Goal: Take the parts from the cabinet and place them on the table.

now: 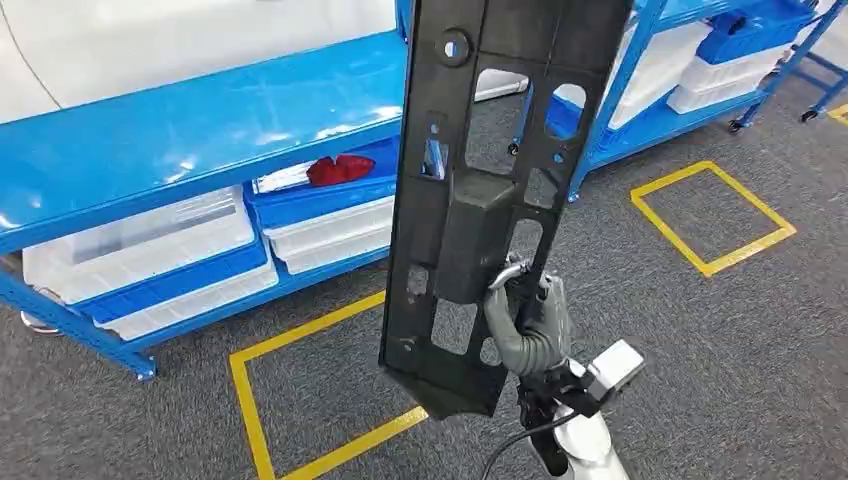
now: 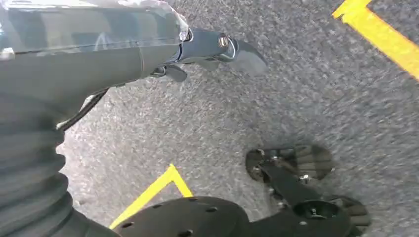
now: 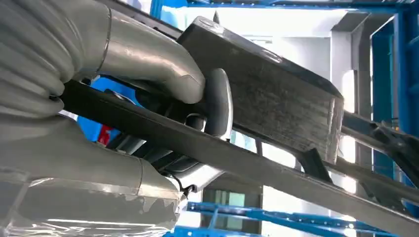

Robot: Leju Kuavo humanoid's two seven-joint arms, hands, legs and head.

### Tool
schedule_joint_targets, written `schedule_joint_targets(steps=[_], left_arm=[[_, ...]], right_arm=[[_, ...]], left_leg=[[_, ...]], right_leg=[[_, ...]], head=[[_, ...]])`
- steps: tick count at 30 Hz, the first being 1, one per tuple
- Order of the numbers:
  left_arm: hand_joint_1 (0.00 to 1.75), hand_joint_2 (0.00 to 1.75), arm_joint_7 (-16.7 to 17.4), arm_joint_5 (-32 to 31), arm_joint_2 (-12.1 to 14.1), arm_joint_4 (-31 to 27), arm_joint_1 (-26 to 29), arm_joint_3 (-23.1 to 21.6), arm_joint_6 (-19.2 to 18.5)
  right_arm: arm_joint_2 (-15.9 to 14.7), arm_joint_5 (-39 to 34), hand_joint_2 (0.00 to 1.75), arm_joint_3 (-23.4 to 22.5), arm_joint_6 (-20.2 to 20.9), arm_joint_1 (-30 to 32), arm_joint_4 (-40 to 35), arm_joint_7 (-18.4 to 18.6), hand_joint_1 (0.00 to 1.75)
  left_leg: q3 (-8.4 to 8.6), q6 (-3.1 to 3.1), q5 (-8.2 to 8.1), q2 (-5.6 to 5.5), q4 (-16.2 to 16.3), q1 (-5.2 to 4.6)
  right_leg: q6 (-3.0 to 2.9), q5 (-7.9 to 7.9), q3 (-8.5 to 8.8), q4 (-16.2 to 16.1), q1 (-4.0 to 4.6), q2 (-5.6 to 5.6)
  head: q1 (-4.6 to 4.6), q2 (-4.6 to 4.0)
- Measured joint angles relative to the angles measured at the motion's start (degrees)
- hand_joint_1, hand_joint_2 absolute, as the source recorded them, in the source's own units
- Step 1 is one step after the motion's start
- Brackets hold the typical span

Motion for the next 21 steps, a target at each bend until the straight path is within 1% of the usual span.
schedule_joint_targets(steps=[1,2,3,4,5,6,7,8,9,10,11,12,13,15,16,17,18,19,20,21], left_arm=[[0.00,1.75,0.0,-0.1,-0.1,0.0,0.0,0.0,0.0],[0.00,1.75,0.0,-0.2,-0.2,0.0,-0.1,-0.1,0.0],[0.00,1.75,0.0,-0.3,-0.2,0.0,-0.2,-0.1,0.0],[0.00,1.75,0.0,-0.5,-0.2,0.0,0.0,-0.1,-0.1],[0.00,1.75,0.0,-0.6,-0.2,0.0,0.1,-0.1,-0.1],[0.00,1.75,0.0,-0.6,-0.2,0.0,0.2,-0.2,-0.1],[0.00,1.75,0.0,-0.6,-0.2,0.0,0.2,-0.2,-0.2],[0.00,1.75,0.0,-0.7,-0.3,0.0,0.1,-0.4,-0.2],[0.00,1.75,-0.1,-0.7,-0.4,0.0,0.0,-0.6,-0.2],[0.00,1.75,-0.1,-0.8,-0.5,0.0,-0.1,-0.7,-0.2],[0.00,1.75,-0.1,-0.8,-0.7,0.0,-0.3,-0.8,-0.2],[0.00,1.75,-0.1,-0.8,-0.7,0.0,-0.4,-0.9,-0.2],[0.00,1.75,-0.1,-0.8,-0.8,0.0,-0.4,-0.9,-0.2],[0.00,1.75,-0.1,-1.0,-0.8,0.0,-0.7,-1.0,-0.2],[0.00,1.75,-0.1,-1.0,-0.9,0.0,-0.9,-1.0,-0.2],[0.00,1.75,-0.1,-1.0,-0.9,0.0,-1.0,-1.0,-0.3],[0.00,1.75,-0.1,-1.1,-0.9,0.0,-1.0,-1.0,-0.3],[0.00,1.75,0.0,-1.2,-0.9,0.0,-0.8,-1.0,-0.3],[0.00,1.75,0.0,-1.1,-0.9,0.0,-0.7,-1.0,-0.3],[0.00,1.75,0.1,-1.2,-1.0,0.0,-0.5,-1.0,-0.3]], right_arm=[[0.0,0.0,1.75,-0.1,-0.1,0.1,-0.2,0.0,1.73],[-0.1,0.0,1.75,-0.3,-0.1,0.3,-0.3,-0.1,1.73],[-0.2,-0.1,1.75,-0.4,-0.2,0.3,-0.6,-0.1,1.73],[-0.2,-0.1,1.75,-0.4,-0.4,0.2,-0.9,-0.1,1.73],[-0.2,-0.1,1.75,-0.4,-0.6,0.4,-1.0,-0.1,1.73],[-0.2,-0.1,1.75,-0.5,-0.8,0.7,-1.1,-0.1,1.73],[-0.2,-0.1,1.75,-0.6,-0.9,1.1,-1.3,0.0,1.73],[-0.2,-0.2,1.75,-0.7,-0.9,1.5,-1.5,0.0,1.73],[-0.2,-0.2,1.75,-0.7,-0.9,1.7,-1.8,0.0,1.73],[-0.2,-0.2,1.75,-0.8,-0.9,1.8,-2.1,0.0,1.73],[-0.2,-0.2,1.75,-0.8,-0.9,1.8,-2.5,0.0,1.73],[-0.2,-0.2,1.75,-0.9,-0.9,1.7,-2.7,0.0,1.73],[-0.2,-0.2,1.75,-0.9,-0.8,1.8,-2.9,0.0,1.73],[-0.3,-0.2,1.75,-1.1,-0.8,2.0,-3.1,0.0,1.73],[-0.3,-0.2,1.75,-1.4,-0.8,2.0,-3.3,0.0,1.73],[-0.3,-0.1,1.75,-1.4,-0.8,2.1,-3.5,0.0,1.73],[-0.3,-0.1,1.75,-1.5,-0.8,2.0,-3.7,0.0,1.73],[-0.2,-0.1,1.75,-1.5,-0.8,2.0,-3.8,0.0,1.73],[-0.2,0.0,1.75,-1.6,-0.8,2.1,-3.8,0.0,1.73],[-0.2,0.0,1.75,-1.6,-0.8,2.3,-3.8,0.0,1.73]], left_leg=[[0.15,0.51,0.55,0.77,-0.8,0.60],[0.30,0.81,0.96,1.88,-1.2,0.70],[0.24,1.22,1.09,2.52,-1.4,0.63],[0.18,1.24,1.10,3.43,-1.4,0.50],[0.14,1.26,1.08,4.38,-1.4,0.44],[0.07,1.27,1.06,5.39,-1.3,0.43],[0.04,1.25,1.06,6.13,-1.3,0.44],[0.06,1.17,1.01,6.91,-1.3,0.46],[0.11,1.03,0.92,7.60,-1.3,0.47],[0.19,0.79,0.76,8.29,-1.1,0.47],[0.29,0.47,0.54,8.91,-0.9,0.47],[0.27,0.03,0.27,9.30,-0.8,-0.02],[0.33,-0.27,0.18,9.71,-0.7,0.01],[0.65,-0.96,0.20,10.70,-0.9,0.03],[0.95,-1.37,0.12,11.26,-1.1,0.07],[0.84,-1.77,-0.64,9.33,-0.6,0.36],[0.10,-1.77,-2.28,6.84,1.4,0.51],[-1.70,-1.75,-4.73,5.75,5.6,0.56],[-3.94,-1.79,-7.00,5.17,10.4,0.54],[-6.13,-1.86,-8.67,4.85,15.0,0.49]], right_leg=[[0.54,0.31,-0.21,-0.1,0.51,0.71],[0.55,-0.43,-0.47,0.6,0.57,-2.47],[0.75,-2.31,-1.54,2.9,0.66,-5.34],[1.06,-4.74,-3.51,7.2,0.42,-6.76],[1.34,-6.99,-5.69,12.1,0.19,-7.37],[1.62,-8.54,-7.68,16.5,-0.07,-7.55],[1.79,-8.56,-8.26,17.9,-0.25,-7.64],[1.95,-7.33,-7.41,16.5,-0.46,-7.83],[2.01,-5.34,-5.22,12.9,-0.61,-8.16],[1.95,-2.95,-2.05,7.1,-0.65,-8.94],[1.76,-1.18,1.17,1.6,-0.56,-10.88],[1.12,-2.20,1.77,0.2,0.24,-12.60],[0.61,-1.84,1.56,0.0,0.19,-11.70],[0.04,-1.90,1.22,0.2,0.55,-10.62],[-0.48,-1.70,1.28,-0.2,0.45,-9.88],[-0.91,-1.41,1.56,-0.5,-0.11,-9.41],[-1.24,-1.35,1.52,-0.6,-0.10,-8.91],[-1.59,-1.25,1.46,-0.6,-0.07,-8.33],[-1.75,-1.23,1.41,-0.6,0.04,-7.65],[-1.81,-1.20,1.35,-0.6,0.21,-6.87]], head=[[0.00,0.00],[0.02,0.00],[0.04,0.00],[0.02,0.00],[0.02,0.00],[0.02,0.00],[0.02,0.00],[0.02,0.00],[0.02,0.00],[0.02,0.00],[0.02,0.00],[0.02,0.00],[0.02,0.00],[0.02,0.00],[0.02,0.00],[0.02,0.00],[0.02,0.00],[0.02,0.00],[0.02,0.00],[0.02,0.00]])
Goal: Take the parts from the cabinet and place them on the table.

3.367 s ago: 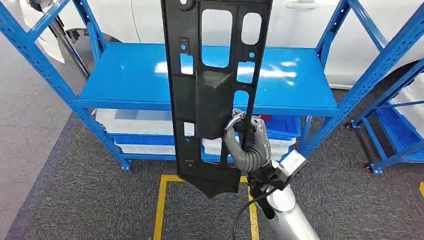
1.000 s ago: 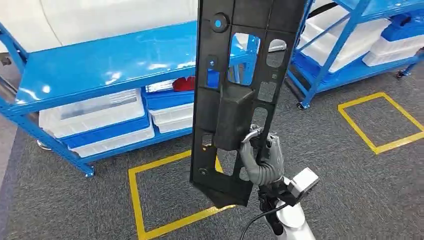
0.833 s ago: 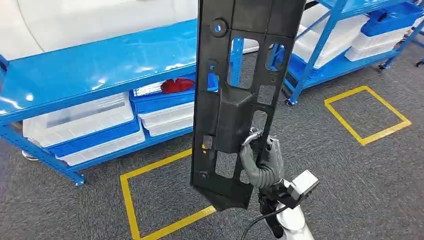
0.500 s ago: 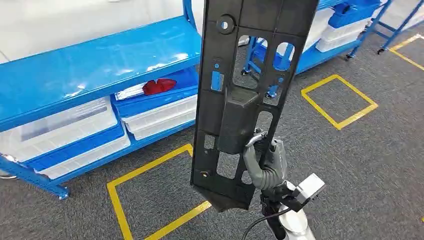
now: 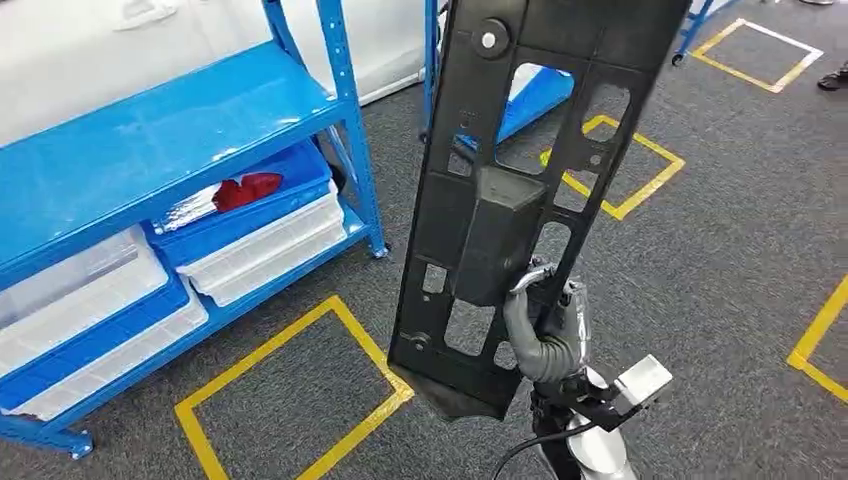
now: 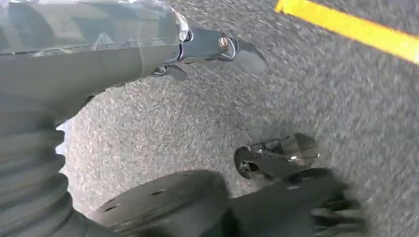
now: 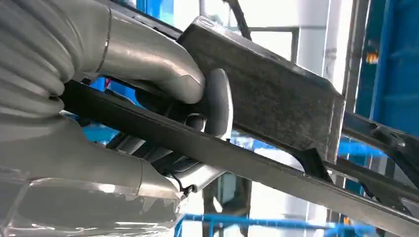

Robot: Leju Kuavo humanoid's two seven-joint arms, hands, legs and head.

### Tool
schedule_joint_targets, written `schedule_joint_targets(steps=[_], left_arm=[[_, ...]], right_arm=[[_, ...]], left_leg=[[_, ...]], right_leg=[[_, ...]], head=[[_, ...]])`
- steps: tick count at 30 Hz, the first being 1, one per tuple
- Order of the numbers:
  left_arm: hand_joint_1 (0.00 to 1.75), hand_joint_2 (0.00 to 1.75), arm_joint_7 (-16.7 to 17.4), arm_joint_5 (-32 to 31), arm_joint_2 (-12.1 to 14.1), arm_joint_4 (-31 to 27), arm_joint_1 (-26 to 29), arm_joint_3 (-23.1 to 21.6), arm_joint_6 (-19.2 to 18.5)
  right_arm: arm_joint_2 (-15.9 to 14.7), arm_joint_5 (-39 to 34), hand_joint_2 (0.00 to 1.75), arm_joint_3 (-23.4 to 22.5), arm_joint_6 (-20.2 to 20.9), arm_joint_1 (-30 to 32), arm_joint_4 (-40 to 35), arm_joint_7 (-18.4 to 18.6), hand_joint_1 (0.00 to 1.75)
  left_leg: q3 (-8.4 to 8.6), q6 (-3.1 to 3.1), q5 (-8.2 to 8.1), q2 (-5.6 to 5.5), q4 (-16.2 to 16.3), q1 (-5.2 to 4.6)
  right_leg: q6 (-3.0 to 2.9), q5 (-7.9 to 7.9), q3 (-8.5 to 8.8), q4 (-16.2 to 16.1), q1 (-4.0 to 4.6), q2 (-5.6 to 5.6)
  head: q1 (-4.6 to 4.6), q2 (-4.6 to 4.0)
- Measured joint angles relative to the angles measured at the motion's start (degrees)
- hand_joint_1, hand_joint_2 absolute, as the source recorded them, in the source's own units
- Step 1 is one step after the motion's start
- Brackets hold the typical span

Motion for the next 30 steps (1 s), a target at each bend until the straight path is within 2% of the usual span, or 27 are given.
schedule_joint_targets(steps=[1,2,3,4,5,6,7,8,10,11,12,13,14,15,16,17,18,19,20,21,22,25,26,27,28,29,30], left_arm=[[0.00,1.75,0.0,0.1,0.0,0.0,0.0,0.0,0.0],[0.00,1.75,-0.1,0.1,0.0,0.0,-0.1,0.0,0.0],[0.00,1.75,0.0,0.0,0.0,0.0,-0.2,0.0,0.0],[0.00,1.75,0.0,0.0,0.0,0.0,-0.2,0.0,0.0],[0.00,1.75,0.0,0.0,0.0,0.0,-0.1,0.0,0.0],[0.00,1.75,0.0,0.0,0.1,0.0,0.0,0.0,0.0],[0.00,1.75,0.1,0.0,0.1,0.0,0.1,0.0,0.0],[0.00,1.75,0.1,0.0,0.1,0.0,-0.2,0.0,0.0],[0.00,1.75,0.1,0.0,0.0,0.0,-0.2,0.0,0.0],[0.00,1.75,0.1,0.0,-0.1,0.0,-0.2,0.0,0.0],[0.00,1.75,0.1,0.0,0.0,0.0,-0.3,0.0,0.0],[0.00,1.75,0.1,0.0,-0.1,0.0,-0.2,0.0,0.0],[0.00,1.75,0.1,0.0,-0.1,0.0,-0.1,0.0,0.0],[0.00,1.75,0.1,0.0,0.0,0.0,0.0,0.0,0.0],[0.00,1.75,0.1,0.0,0.0,0.0,0.1,0.0,0.0],[0.00,1.75,0.5,-0.1,0.0,0.0,0.1,0.0,0.0],[0.00,1.75,0.9,-0.2,0.0,0.0,0.1,0.0,0.0],[0.00,1.75,1.2,-0.2,-0.1,0.0,0.1,0.0,0.0],[0.00,1.75,1.4,-0.2,-0.2,0.0,0.1,0.0,0.0],[0.00,1.75,1.8,-0.4,-0.2,0.0,0.1,0.0,0.0],[0.00,1.75,2.3,-0.4,-0.2,0.0,0.2,0.0,0.0],[0.00,1.75,3.8,-0.4,-0.1,0.0,0.5,0.0,0.2],[0.00,1.75,4.2,-0.4,-0.2,0.0,0.5,0.0,0.3],[0.00,1.75,4.5,-0.4,-0.1,0.0,0.6,0.0,0.3],[0.00,1.75,4.5,-0.3,-0.1,0.0,0.9,0.0,0.3],[0.00,1.75,4.6,-0.3,-0.2,0.0,0.8,0.0,0.4],[0.00,1.75,4.5,-0.2,-0.2,0.0,0.6,0.0,0.3]], right_arm=[[0.0,0.0,1.75,0.0,0.0,0.2,0.0,0.0,1.73],[0.0,0.0,1.75,-0.1,0.0,0.3,0.0,0.0,1.73],[0.0,0.0,1.75,-0.1,0.0,0.4,0.0,0.0,1.73],[0.0,0.0,1.75,-0.2,0.0,0.4,0.0,0.0,1.73],[0.0,0.0,1.75,-0.2,0.0,0.4,-0.2,0.0,1.73],[0.0,0.0,1.75,-0.2,0.0,0.4,-0.2,0.0,1.73],[0.0,0.0,1.75,-0.2,0.0,0.2,-0.2,0.0,1.73],[0.0,0.0,1.75,-0.2,0.0,0.3,-0.3,0.0,1.73],[0.0,0.0,1.75,-0.4,0.0,0.6,-0.3,0.0,1.73],[0.0,0.1,1.75,-0.5,0.0,0.7,-0.4,0.0,1.73],[0.0,0.1,1.75,-0.5,0.0,0.7,-0.6,0.0,1.73],[0.0,0.1,1.75,-0.5,0.0,0.5,-0.6,0.0,1.73],[0.0,0.1,1.75,-0.5,0.0,0.4,-0.6,0.0,1.73],[0.0,0.1,1.75,-0.5,0.0,0.5,-0.6,0.0,1.73],[-0.1,0.1,1.75,-0.5,0.0,0.6,-0.6,0.0,1.73],[-0.1,0.2,1.75,-0.5,0.1,0.7,-0.6,0.1,1.73],[-0.1,0.3,1.75,-0.5,0.2,0.7,-0.6,0.2,1.73],[-0.1,0.3,1.75,-0.5,0.2,0.6,-0.6,0.2,1.73],[-0.1,0.5,1.75,-0.5,0.2,0.6,-0.6,0.3,1.73],[-0.1,0.5,1.75,-0.5,0.5,0.4,-0.6,0.4,1.73],[0.0,0.7,1.75,-0.5,0.7,0.4,-0.6,0.5,1.73],[0.1,0.9,1.75,-0.6,1.3,0.4,-0.6,0.5,1.73],[0.1,1.0,1.75,-0.6,1.6,0.4,-0.6,0.5,1.73],[0.2,1.1,1.75,-0.7,2.1,0.3,-0.6,0.5,1.73],[0.3,1.1,1.75,-0.7,2.3,-0.1,-0.6,0.5,1.73],[0.5,1.1,1.75,-0.7,2.4,-0.3,-0.6,0.5,1.73],[0.6,1.1,1.75,-0.7,2.6,-0.5,-0.6,0.5,1.73]], left_leg=[[-1.37,0.02,-0.34,-0.11,2.7,0.00],[-1.31,0.18,0.94,-0.12,2.2,-0.01],[0.10,0.42,3.44,-0.24,-1.1,-0.01],[2.41,0.71,6.46,-0.69,-6.3,-0.01],[4.60,1.04,9.10,-2.21,-11.5,-0.01],[5.66,1.47,8.80,-5.14,-13.8,0.06],[5.83,1.53,8.79,-5.41,-15.2,0.10],[5.75,1.46,8.66,-4.89,-15.0,-0.13],[5.96,2.05,8.99,-3.90,-15.3,-0.38],[6.17,2.52,9.60,-3.03,-16.2,0.42],[6.36,2.75,9.80,-2.30,-16.5,0.18],[6.37,2.88,9.82,-1.53,-16.6,0.04],[6.36,3.24,9.72,-0.64,-16.5,-0.11],[6.37,3.24,9.68,0.28,-16.5,-0.23],[6.32,3.23,9.61,1.11,-16.5,-0.24],[6.31,3.12,9.53,1.86,-16.4,-0.23],[6.39,3.00,9.40,2.64,-16.4,-0.23],[6.50,2.80,9.25,3.31,-16.3,-0.22],[6.68,2.56,9.03,3.92,-16.2,-0.19],[6.91,2.16,8.72,4.52,-16.1,-0.28],[6.86,1.76,8.43,4.89,-15.9,-0.70],[7.49,0.90,8.19,6.43,-16.2,-0.61],[7.65,0.50,7.85,6.66,-16.1,-0.47],[7.33,0.26,6.78,3.73,-15.0,-0.20],[6.02,0.31,4.82,1.66,-12.1,-0.10],[4.06,0.33,2.54,0.66,-7.7,-0.15],[1.82,0.26,0.31,0.17,-2.7,-0.26]], right_leg=[[-0.04,0.03,-0.01,0.0,0.16,0.76],[-0.03,0.03,0.03,0.1,0.26,1.60],[-0.03,0.03,0.08,0.2,0.29,2.52],[0.00,0.01,0.16,0.4,0.30,3.46],[0.05,-0.02,0.16,0.5,0.31,4.26],[0.24,0.02,-0.09,0.6,0.20,4.74],[0.74,0.16,-0.59,1.1,0.25,5.56],[1.18,0.39,-1.00,0.9,-0.06,5.98],[2.17,0.93,-1.23,0.4,-0.29,7.43],[2.32,0.73,-1.31,0.7,-0.12,6.45],[2.57,-0.12,-1.83,1.8,0.26,2.80],[2.90,-2.14,-3.43,4.8,0.16,0.55],[3.22,-4.26,-5.43,9.0,-0.12,-0.19],[3.52,-6.10,-7.63,13.6,-0.39,-0.53],[3.74,-6.78,-8.98,16.4,-0.56,-0.67],[3.87,-6.28,-9.17,16.8,-0.74,-0.79],[3.95,-4.59,-7.92,14.5,-0.92,-1.06],[3.95,-2.44,-5.61,10.3,-0.99,-1.54],[3.85,-0.33,-2.70,5.2,-0.97,-2.53],[3.55,-0.45,-0.54,0.9,-0.62,-5.37],[2.64,-0.41,-0.48,0.8,-0.13,-5.79],[1.62,-0.58,-0.84,1.0,0.32,-3.58],[1.08,-0.33,-0.60,0.5,-0.10,-2.81],[0.79,-0.17,-0.49,0.3,-0.25,-2.28],[0.29,-0.14,-0.54,0.3,-0.27,-1.89],[0.12,-0.12,-0.56,0.3,-0.22,-1.27],[0.03,-0.14,-0.55,0.3,-0.09,-0.67]], head=[[0.00,0.00],[0.00,0.00],[0.00,0.00],[0.00,0.00],[0.00,0.00],[0.00,0.00],[0.00,0.00],[-0.02,0.00],[0.00,0.00],[0.00,0.00],[0.02,0.00],[0.00,0.00],[0.02,0.00],[0.02,0.00],[0.02,0.00],[0.02,0.00],[0.02,0.00],[0.02,0.00],[0.02,0.00],[0.02,0.00],[0.00,0.00],[0.00,0.00],[0.00,0.00],[0.00,0.00],[0.00,0.00],[0.00,0.00],[0.00,0.00]])
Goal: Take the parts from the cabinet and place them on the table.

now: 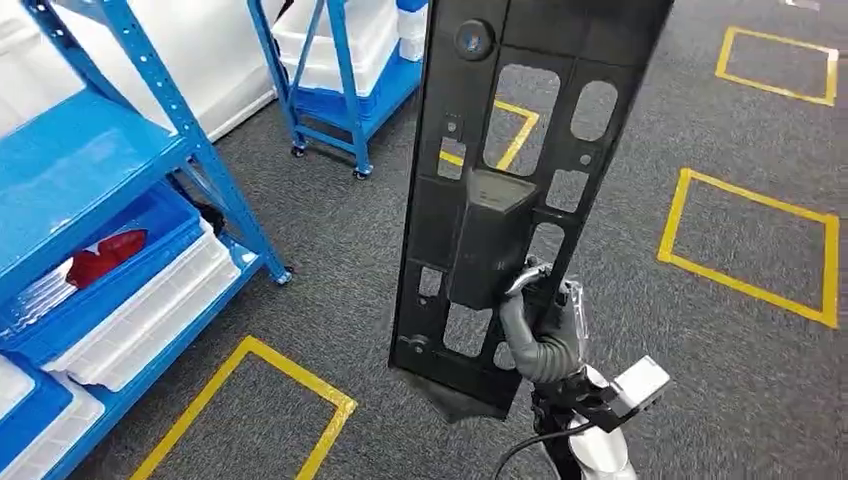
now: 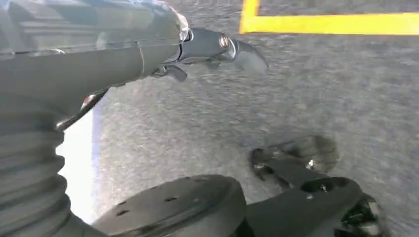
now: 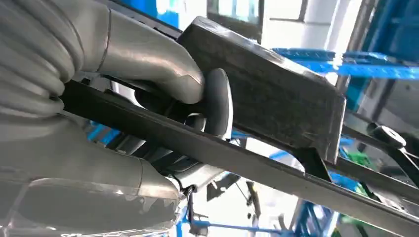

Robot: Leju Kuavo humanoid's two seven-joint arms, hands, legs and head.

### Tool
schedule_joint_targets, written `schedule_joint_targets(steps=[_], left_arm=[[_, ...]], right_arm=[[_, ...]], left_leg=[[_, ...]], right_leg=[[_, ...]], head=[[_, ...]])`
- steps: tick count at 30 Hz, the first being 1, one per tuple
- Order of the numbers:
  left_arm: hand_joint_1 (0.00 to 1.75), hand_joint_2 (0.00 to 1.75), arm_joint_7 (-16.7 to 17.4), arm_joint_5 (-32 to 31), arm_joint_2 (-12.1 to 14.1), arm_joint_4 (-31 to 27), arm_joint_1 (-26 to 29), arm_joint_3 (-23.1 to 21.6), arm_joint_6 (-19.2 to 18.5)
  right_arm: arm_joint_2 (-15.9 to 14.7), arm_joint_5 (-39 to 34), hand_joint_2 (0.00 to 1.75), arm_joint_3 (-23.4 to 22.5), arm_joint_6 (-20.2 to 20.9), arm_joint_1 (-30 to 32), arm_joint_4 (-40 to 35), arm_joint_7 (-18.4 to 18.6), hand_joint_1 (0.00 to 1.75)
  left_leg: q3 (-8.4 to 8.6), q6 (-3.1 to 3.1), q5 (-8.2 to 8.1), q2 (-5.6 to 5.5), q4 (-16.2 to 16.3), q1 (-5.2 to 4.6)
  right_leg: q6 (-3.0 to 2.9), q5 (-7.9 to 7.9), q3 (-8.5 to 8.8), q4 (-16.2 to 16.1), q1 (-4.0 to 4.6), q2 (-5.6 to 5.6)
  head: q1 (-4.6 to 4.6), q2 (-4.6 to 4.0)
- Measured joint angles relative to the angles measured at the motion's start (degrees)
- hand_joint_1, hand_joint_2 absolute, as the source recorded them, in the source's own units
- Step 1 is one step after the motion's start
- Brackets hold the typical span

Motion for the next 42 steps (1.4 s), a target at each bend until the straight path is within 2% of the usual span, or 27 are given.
schedule_joint_targets(steps=[2,3,5,6,7,11,13,14,16,17,18,20,21,22,23,26,27,28,29,32,33,35,36,37,38,41,42], left_arm=[[0.00,1.75,-0.2,0.0,0.0,0.0,-0.4,0.0,0.0],[0.00,1.75,-0.3,0.0,0.0,0.0,-0.4,0.0,0.0],[0.00,1.75,-0.3,0.0,0.0,0.0,-0.2,0.0,0.0],[0.00,1.75,-0.4,0.0,0.0,0.0,0.1,0.0,0.1],[0.00,1.75,-0.6,0.1,-0.1,0.0,0.2,0.0,0.1],[0.00,1.75,-0.6,0.0,-0.2,0.0,0.0,0.0,0.1],[0.00,1.75,-0.3,-0.1,-0.4,0.0,0.2,0.0,0.1],[0.00,1.75,-0.3,-0.2,-0.3,0.0,0.3,0.0,0.1],[0.00,1.75,0.0,-0.3,-0.2,0.0,0.4,0.0,0.1],[0.00,1.75,0.1,-0.3,-0.2,0.0,0.4,0.0,0.1],[0.00,1.75,0.2,-0.4,-0.2,0.0,0.4,0.0,0.1],[0.00,1.75,0.2,-0.4,-0.2,0.0,0.5,0.0,0.1],[0.00,1.75,0.2,-0.5,-0.2,0.0,0.4,0.0,0.1],[0.00,1.75,0.2,-0.6,-0.2,0.0,0.6,0.0,0.2],[0.00,1.75,0.2,-0.6,-0.2,0.0,0.6,0.0,0.2],[0.00,1.75,0.1,-1.0,-0.2,0.0,0.5,0.0,0.2],[0.00,1.75,0.1,-1.0,-0.2,0.0,0.4,0.0,0.2],[0.00,1.75,0.1,-1.0,-0.2,0.0,0.4,0.0,0.1],[0.00,1.75,0.0,-1.0,-0.2,0.0,0.5,0.0,0.1],[0.00,1.75,-0.1,-1.0,-0.2,0.0,-0.3,0.0,-0.1],[0.00,1.75,0.0,-1.0,-0.3,0.0,-0.5,0.0,-0.1],[0.00,1.75,0.2,-1.0,-0.3,0.0,-0.4,0.0,-0.1],[0.00,1.75,0.2,-1.1,-0.3,0.0,-0.2,0.0,0.0],[0.00,1.75,0.2,-1.1,-0.3,0.0,0.0,0.0,0.0],[0.00,1.75,0.2,-1.0,-0.4,0.0,-0.1,0.0,-0.1],[0.00,1.75,0.3,-1.0,-0.4,0.0,-0.3,0.0,0.0],[0.00,1.75,0.3,-1.0,-0.6,0.0,-0.3,0.0,0.0]], right_arm=[[0.0,0.2,1.75,0.0,0.5,-0.2,0.0,0.0,1.73],[0.0,0.3,1.75,0.0,0.6,-0.4,0.0,0.1,1.73],[0.0,0.4,1.75,0.0,0.7,-0.9,0.0,0.1,1.73],[0.1,0.5,1.75,0.0,0.7,-1.2,0.0,0.2,1.73],[0.1,0.6,1.75,0.0,0.7,-1.5,0.0,0.2,1.73],[0.0,0.9,1.75,-0.2,1.3,-2.2,-0.2,0.4,1.73],[0.0,0.9,1.75,-0.2,1.6,-2.5,-0.6,0.4,1.73],[0.0,1.0,1.75,-0.2,1.6,-2.8,-0.7,0.4,1.73],[0.0,1.0,1.75,-0.2,1.6,-2.9,-0.9,0.4,1.73],[-0.1,1.1,1.75,-0.2,1.6,-2.9,-0.9,0.5,1.73],[-0.1,1.1,1.75,-0.2,1.6,-2.9,-0.9,0.5,1.73],[-0.1,1.2,1.75,-0.2,1.7,-3.0,-1.1,0.5,1.73],[-0.1,1.4,1.75,0.0,1.7,-3.1,-1.4,0.5,1.73],[0.0,1.5,1.75,0.0,1.7,-3.4,-1.6,0.5,1.73],[0.0,1.6,1.75,0.3,1.7,-3.8,-1.7,0.5,1.73],[0.0,1.8,1.75,0.3,1.6,-4.0,-2.1,0.6,1.73],[0.0,1.8,1.75,0.3,1.6,-4.0,-2.3,0.7,1.73],[0.0,1.8,1.75,0.3,1.6,-4.3,-2.5,0.7,1.73],[0.0,1.8,1.75,0.4,1.6,-4.6,-2.5,0.7,1.73],[0.1,1.7,1.75,0.5,1.6,-4.7,-2.5,0.7,1.73],[0.1,1.5,1.75,0.5,1.7,-4.8,-2.5,0.8,1.73],[0.1,1.4,1.75,0.5,1.7,-5.0,-2.5,0.8,1.73],[0.1,1.3,1.75,0.5,1.7,-5.2,-2.5,0.8,1.73],[0.1,1.0,1.75,0.5,1.7,-5.4,-2.5,0.8,1.73],[0.1,0.9,1.75,0.5,1.7,-5.7,-2.5,0.9,1.73],[0.1,0.7,1.75,0.6,1.7,-6.0,-2.5,1.2,1.73],[0.1,0.4,1.75,0.7,1.7,-6.1,-2.5,1.2,1.73]], left_leg=[[-2.17,0.06,-0.85,-0.20,5.2,-0.13],[-1.47,0.23,0.79,-0.22,3.7,-0.13],[2.25,0.66,6.38,-1.11,-5.2,-0.07],[3.83,0.88,8.57,-3.56,-9.9,0.09],[4.13,0.99,7.80,-6.12,-10.5,0.19],[4.88,2.07,7.70,-3.94,-12.6,0.19],[5.17,2.80,8.10,-2.38,-13.1,0.29],[5.14,3.07,8.05,-1.46,-13.1,0.08],[5.12,3.27,7.91,0.31,-13.0,-0.18],[5.16,3.26,7.86,1.10,-13.0,-0.23],[5.25,3.19,7.74,1.87,-13.0,-0.23],[5.71,2.92,7.38,3.22,-13.0,-0.24],[6.07,2.67,7.10,3.77,-13.0,-0.26],[6.17,2.36,6.81,4.25,-13.0,-0.64],[6.25,2.04,6.53,4.95,-12.8,-0.94],[6.75,1.39,6.28,7.03,-13.2,-0.96],[6.66,0.90,5.57,5.69,-12.9,-0.57],[6.05,0.90,4.13,2.44,-10.7,-0.46],[4.29,0.89,2.06,0.87,-6.9,-0.34],[-1.56,0.54,-2.04,-0.19,5.0,-0.35],[-1.63,0.56,-0.79,-0.21,4.9,-0.31],[1.05,0.65,4.20,-0.44,-1.8,-0.09],[3.01,0.61,7.43,-1.80,-7.2,0.15],[3.98,0.61,7.72,-4.84,-9.5,0.49],[4.19,0.64,7.48,-6.06,-11.1,0.58],[4.19,1.75,7.23,-4.64,-11.4,-0.07],[4.43,2.41,7.73,-3.69,-12.2,0.55]], right_leg=[[-0.05,-0.03,0.13,0.1,0.22,1.57],[-0.04,-0.03,0.16,0.2,0.25,2.46],[0.09,-0.11,0.20,0.6,0.24,4.37],[0.27,-0.22,0.13,0.8,0.18,5.16],[0.65,-0.10,-0.21,1.1,0.47,5.78],[2.41,0.97,-1.34,0.7,0.15,8.35],[2.49,-1.06,-2.50,3.4,0.57,2.21],[2.67,-3.31,-4.56,7.5,0.45,0.74],[2.96,-7.15,-9.35,17.4,-0.01,-0.01],[3.08,-7.33,-10.37,19.4,-0.19,-0.05],[3.16,-6.23,-9.95,18.5,-0.30,-0.16],[3.04,-1.67,-5.21,9.8,-0.30,-1.24],[2.73,0.53,-2.02,4.2,-0.14,-3.22],[2.55,-0.32,-0.54,1.7,0.68,-6.53],[1.80,-0.23,-0.79,1.1,0.87,-5.83],[0.99,-0.25,-1.09,0.9,1.23,-3.73],[0.53,0.02,-0.64,0.3,0.50,-3.06],[0.09,0.09,-0.52,0.2,0.49,-2.39],[-0.11,0.11,-0.54,0.2,0.45,-1.79],[-0.26,0.03,-0.43,0.3,0.53,0.40],[-0.25,0.03,-0.33,0.3,0.51,1.45],[-0.10,-0.06,-0.17,0.6,0.38,3.27],[0.18,-0.20,-0.17,0.9,0.30,4.21],[0.49,-0.28,-0.41,1.1,0.14,4.88],[1.00,-0.19,-0.98,1.7,0.41,5.66],[2.44,0.83,-1.77,1.0,-0.17,7.34],[2.70,0.85,-1.96,1.0,-0.03,7.62]], head=[[0.00,0.00],[0.00,0.00],[0.00,0.00],[0.00,0.00],[0.02,0.00],[0.00,0.00],[0.02,0.00],[0.02,0.00],[0.00,0.00],[0.02,0.00],[0.02,0.00],[0.02,0.00],[0.02,0.00],[0.02,0.00],[-0.02,0.00],[0.00,0.00],[0.00,0.00],[0.00,0.00],[0.00,0.00],[0.00,0.00],[0.00,0.00],[0.00,0.00],[0.00,0.00],[0.00,0.00],[0.00,0.00],[0.00,0.00],[0.00,0.00]])
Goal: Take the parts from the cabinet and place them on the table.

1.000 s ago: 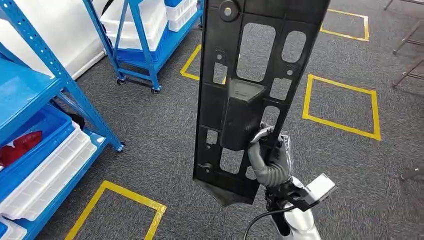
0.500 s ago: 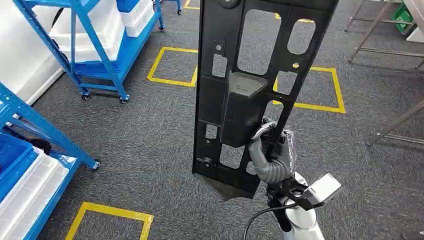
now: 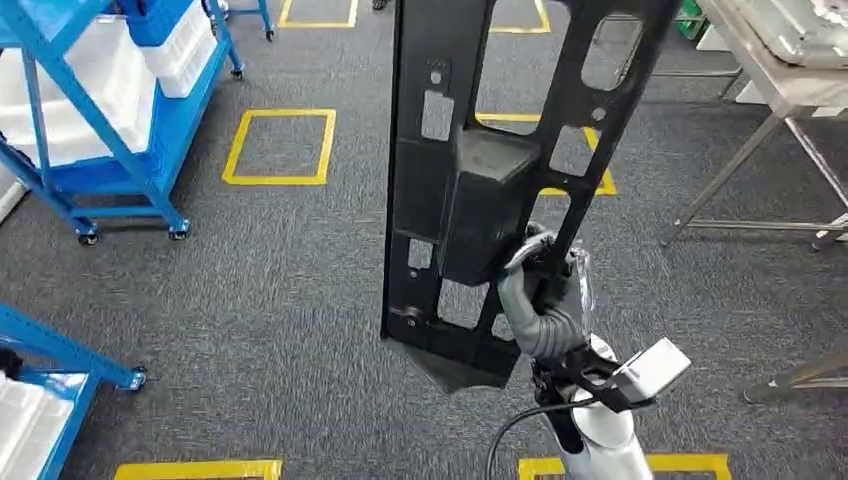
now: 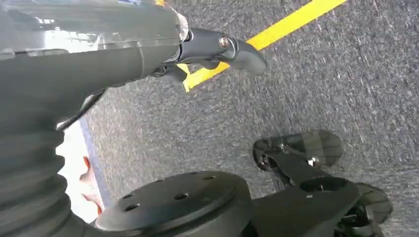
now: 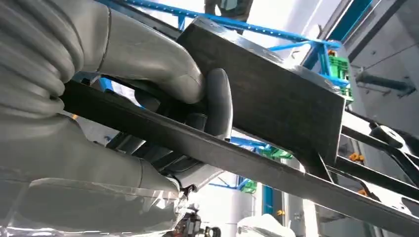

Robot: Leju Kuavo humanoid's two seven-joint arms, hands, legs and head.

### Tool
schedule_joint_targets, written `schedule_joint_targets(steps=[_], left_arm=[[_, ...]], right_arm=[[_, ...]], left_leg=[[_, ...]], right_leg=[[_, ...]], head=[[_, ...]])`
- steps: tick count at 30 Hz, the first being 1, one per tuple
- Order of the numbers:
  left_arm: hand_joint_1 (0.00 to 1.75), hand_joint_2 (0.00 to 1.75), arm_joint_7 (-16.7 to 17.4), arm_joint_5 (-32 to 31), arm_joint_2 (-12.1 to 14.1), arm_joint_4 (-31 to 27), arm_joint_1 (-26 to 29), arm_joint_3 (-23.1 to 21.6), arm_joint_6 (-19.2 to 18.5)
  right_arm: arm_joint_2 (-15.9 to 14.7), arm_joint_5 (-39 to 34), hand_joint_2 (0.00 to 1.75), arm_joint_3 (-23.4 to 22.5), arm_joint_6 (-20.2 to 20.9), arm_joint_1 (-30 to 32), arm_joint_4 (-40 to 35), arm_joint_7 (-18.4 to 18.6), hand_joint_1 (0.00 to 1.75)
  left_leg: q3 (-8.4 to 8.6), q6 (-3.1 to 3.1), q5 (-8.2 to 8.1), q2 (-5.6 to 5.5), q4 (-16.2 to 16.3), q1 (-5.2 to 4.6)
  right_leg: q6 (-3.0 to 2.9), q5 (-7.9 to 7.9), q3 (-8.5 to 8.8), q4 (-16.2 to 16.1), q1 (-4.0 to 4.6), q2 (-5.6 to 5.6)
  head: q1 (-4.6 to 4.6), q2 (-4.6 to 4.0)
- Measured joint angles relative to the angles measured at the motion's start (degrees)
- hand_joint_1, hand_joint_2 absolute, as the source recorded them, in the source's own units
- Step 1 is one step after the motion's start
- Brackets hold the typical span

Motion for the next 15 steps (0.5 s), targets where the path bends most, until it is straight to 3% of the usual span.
schedule_joint_targets(steps=[1,2,3,4,5,6,8,9,10,11,12,14,15], left_arm=[[0.00,1.75,0.0,0.0,-0.1,0.0,0.0,0.0,0.0],[0.00,1.75,0.0,0.0,-0.1,0.0,0.2,0.0,0.0],[0.00,1.75,0.0,0.0,-0.1,0.0,0.4,0.0,0.0],[0.00,1.75,0.0,0.0,0.0,0.0,0.4,0.0,0.0],[0.00,1.75,0.0,0.0,0.1,0.0,0.4,0.0,0.0],[0.00,1.75,0.0,0.0,0.1,0.0,0.4,0.0,0.0],[0.00,1.75,0.0,0.0,0.1,0.0,0.4,0.0,0.0],[0.00,1.75,0.0,0.0,0.1,0.0,0.4,0.0,0.0],[0.00,1.75,0.1,0.0,0.1,0.0,0.4,0.0,0.0],[0.00,1.75,0.1,0.0,0.1,0.0,0.5,0.0,0.0],[0.00,1.75,0.3,0.1,0.1,0.0,0.5,0.0,0.0],[0.00,1.75,0.3,0.1,0.1,0.0,0.5,0.0,0.0],[0.00,1.75,0.3,0.1,0.1,0.0,0.4,0.0,0.0]], right_arm=[[0.0,-0.1,1.75,0.0,0.0,-0.2,0.0,0.0,1.73],[0.0,-0.1,1.75,0.0,0.0,-0.5,0.0,0.0,1.73],[0.0,-0.3,1.75,0.1,0.0,-0.8,0.0,0.1,1.73],[0.0,-0.6,1.75,0.1,-0.1,-0.8,0.0,0.2,1.73],[-0.1,-0.7,1.75,0.1,-0.2,-0.9,0.0,0.3,1.73],[-0.1,-0.7,1.75,0.1,-0.3,-0.9,0.0,0.4,1.73],[-0.2,-0.8,1.75,0.1,-0.3,-1.3,0.0,0.5,1.73],[-0.2,-1.1,1.75,0.1,-0.4,-1.7,0.0,0.7,1.73],[-0.2,-1.2,1.75,0.1,-0.4,-2.1,-0.1,1.1,1.73],[-0.2,-1.5,1.75,0.1,-0.5,-2.5,-0.1,1.3,1.73],[-0.2,-1.7,1.75,0.2,-0.5,-2.9,-0.1,1.4,1.73],[-0.2,-1.7,1.75,0.1,-0.7,-3.1,-0.1,1.4,1.73],[-0.2,-1.7,1.75,0.1,-0.7,-3.2,-0.1,1.5,1.73]], left_leg=[[0.20,0.36,0.23,0.74,-0.3,-0.18],[0.20,0.72,0.32,1.51,-0.4,-0.28],[0.19,0.86,0.28,2.42,-0.4,-0.55],[0.18,0.90,0.25,3.17,-0.4,-0.70],[0.17,0.94,0.20,3.93,-0.4,-0.81],[0.22,0.95,0.10,4.73,-0.3,-0.88],[0.56,0.78,-0.23,6.06,-0.3,-0.96],[0.95,0.63,-0.49,6.77,-0.3,-1.02],[1.27,0.43,-0.73,7.18,-0.4,-1.10],[1.19,0.07,-0.97,7.72,-0.3,-1.54],[1.21,-0.15,-1.09,8.16,-0.3,-1.51],[1.63,-0.50,-1.29,9.45,-0.7,-1.41],[2.06,-0.94,-1.59,10.31,-0.7,-1.64]], right_leg=[[0.05,-0.87,-0.39,1.0,0.30,-3.45],[0.29,-2.72,-1.69,3.9,0.34,-5.88],[0.60,-5.14,-4.05,8.9,0.17,-7.07],[0.73,-6.98,-6.20,13.5,0.01,-7.56],[0.83,-7.84,-7.87,16.9,-0.12,-7.72],[0.88,-7.29,-8.29,17.5,-0.17,-7.86],[0.63,-3.63,-5.05,11.5,-0.13,-8.23],[0.21,-0.90,-1.62,5.2,0.07,-9.22],[-0.40,-0.25,0.60,0.7,0.64,-12.34],[-0.95,-1.05,1.06,0.0,1.72,-14.03],[-1.29,-0.89,0.81,-0.1,1.54,-12.87],[-1.62,-1.01,0.66,-0.1,1.85,-11.64],[-2.06,-0.76,0.95,-0.8,1.47,-10.74]], head=[[0.00,0.00],[0.00,0.00],[0.00,0.00],[0.00,0.00],[0.00,0.00],[0.00,0.00],[0.00,0.00],[0.00,0.00],[0.00,0.00],[0.02,0.00],[0.00,0.00],[0.00,0.00],[0.00,0.00]])
